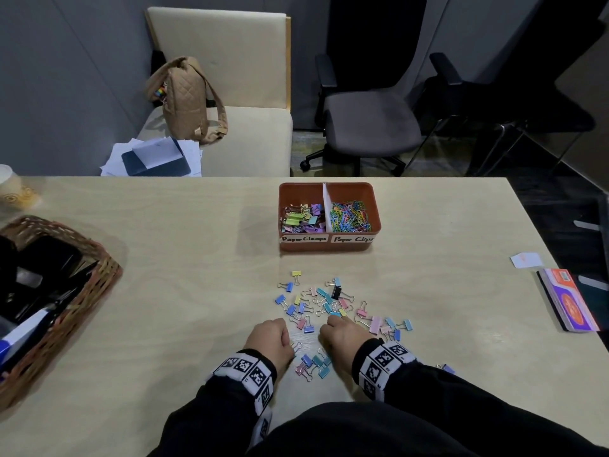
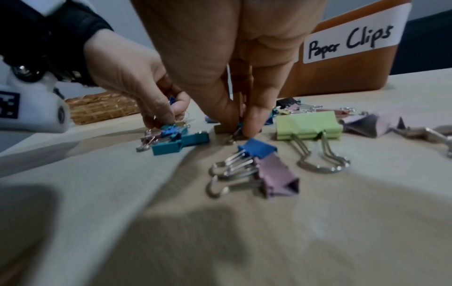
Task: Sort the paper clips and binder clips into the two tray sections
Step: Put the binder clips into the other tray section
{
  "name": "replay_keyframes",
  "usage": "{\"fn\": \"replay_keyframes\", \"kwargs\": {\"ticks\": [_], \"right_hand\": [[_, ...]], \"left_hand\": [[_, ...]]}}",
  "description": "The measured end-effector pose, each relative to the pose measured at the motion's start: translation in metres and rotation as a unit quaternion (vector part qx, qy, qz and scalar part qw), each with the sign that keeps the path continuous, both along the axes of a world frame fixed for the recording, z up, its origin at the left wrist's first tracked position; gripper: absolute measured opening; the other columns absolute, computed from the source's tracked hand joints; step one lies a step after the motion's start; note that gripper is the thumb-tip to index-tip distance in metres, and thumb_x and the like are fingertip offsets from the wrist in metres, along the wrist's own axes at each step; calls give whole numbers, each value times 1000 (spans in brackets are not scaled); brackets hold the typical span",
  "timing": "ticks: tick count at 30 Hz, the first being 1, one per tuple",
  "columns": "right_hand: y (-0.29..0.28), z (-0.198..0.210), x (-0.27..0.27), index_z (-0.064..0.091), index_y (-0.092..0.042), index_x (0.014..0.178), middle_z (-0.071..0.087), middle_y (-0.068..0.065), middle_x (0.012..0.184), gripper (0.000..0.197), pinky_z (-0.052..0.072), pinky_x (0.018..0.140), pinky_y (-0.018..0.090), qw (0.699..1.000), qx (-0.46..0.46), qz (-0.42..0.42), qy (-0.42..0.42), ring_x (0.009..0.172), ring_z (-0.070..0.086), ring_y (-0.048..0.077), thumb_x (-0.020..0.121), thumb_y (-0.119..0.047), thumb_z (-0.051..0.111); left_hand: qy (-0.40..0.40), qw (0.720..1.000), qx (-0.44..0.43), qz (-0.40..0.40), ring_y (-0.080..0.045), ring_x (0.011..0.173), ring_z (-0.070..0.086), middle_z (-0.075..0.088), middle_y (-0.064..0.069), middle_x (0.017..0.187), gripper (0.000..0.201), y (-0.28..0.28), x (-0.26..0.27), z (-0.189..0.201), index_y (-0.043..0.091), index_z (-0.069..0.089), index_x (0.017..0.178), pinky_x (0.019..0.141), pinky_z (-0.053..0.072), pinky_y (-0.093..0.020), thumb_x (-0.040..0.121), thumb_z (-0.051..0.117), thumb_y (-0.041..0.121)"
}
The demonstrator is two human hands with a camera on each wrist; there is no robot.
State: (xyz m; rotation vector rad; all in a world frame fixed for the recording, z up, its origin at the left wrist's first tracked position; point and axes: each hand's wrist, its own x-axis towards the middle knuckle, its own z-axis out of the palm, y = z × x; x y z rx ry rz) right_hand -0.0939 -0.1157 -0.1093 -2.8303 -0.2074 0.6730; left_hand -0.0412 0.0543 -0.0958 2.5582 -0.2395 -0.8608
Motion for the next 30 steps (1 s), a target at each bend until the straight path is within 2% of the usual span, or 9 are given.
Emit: {"fn": "replay_keyframes", "kwargs": {"ticks": [4,8,10,14,17,20,23,26,30], "right_hand": [[-7,3,6,62,-12,93,49,-2,92,19,52,79,29,997,44,-56,-14,87,54,19,82,3,59],[-7,2,6,60,-14,101,51,0,97,25,54,79,32,999,38,-20,6,87,54,19,80,-1,66],[-5,3,7,58,-14,105,53,2,100,28,53,81,33,1000,25,-2,11,89,54,20,81,-4,66],[-1,8,8,55,-14,104,51,3,103,31,52,80,31,999,7,-13,31,90,53,20,78,-1,66],[0,9,7,54,-16,95,48,0,97,26,48,73,25,999,25,-38,24,83,51,18,78,2,63],[-4,20,12,53,-17,83,48,-4,91,21,44,70,19,993,66,-99,29,83,52,16,80,3,56],[-8,41,21,60,-17,79,58,-3,93,18,50,77,21,977,125,-173,29,87,56,14,79,0,55],[-11,59,32,61,-19,73,63,-4,85,20,52,75,22,955,176,-236,18,81,59,13,77,-1,57],[-11,91,73,65,-16,75,62,-4,78,17,48,71,20,942,221,-248,-40,77,58,13,77,0,60]], "left_hand": [[-4,1000,-6,-4,-19,76,59,62,-1,82,19,3,5,0,21,49,76,72,51,-30,78,54,2],[-25,999,-18,-38,-19,94,60,62,-4,105,40,2,6,-6,25,53,114,84,49,-27,83,53,-1],[-37,998,-5,-52,-21,100,57,57,-5,109,35,1,5,-6,24,58,113,87,46,-26,87,52,2],[-50,998,-2,-47,-21,96,55,50,-3,103,19,2,2,-8,20,61,106,83,44,-25,89,55,13],[-49,998,-10,-38,-17,89,54,45,1,96,15,5,3,-7,19,63,100,81,44,-23,86,63,22],[-56,997,-11,-46,-18,91,56,52,-1,97,10,7,5,-10,17,64,96,80,44,-22,87,60,17],[-58,997,-1,-57,-21,94,58,59,-5,100,12,8,7,-12,14,63,98,81,45,-25,88,55,13],[-63,995,8,-77,-23,94,58,60,-7,102,15,5,8,-12,12,62,99,81,45,-26,89,51,11],[-66,994,15,-81,-25,96,59,61,-8,105,24,3,9,-12,16,58,108,81,47,-29,87,49,9]]}}
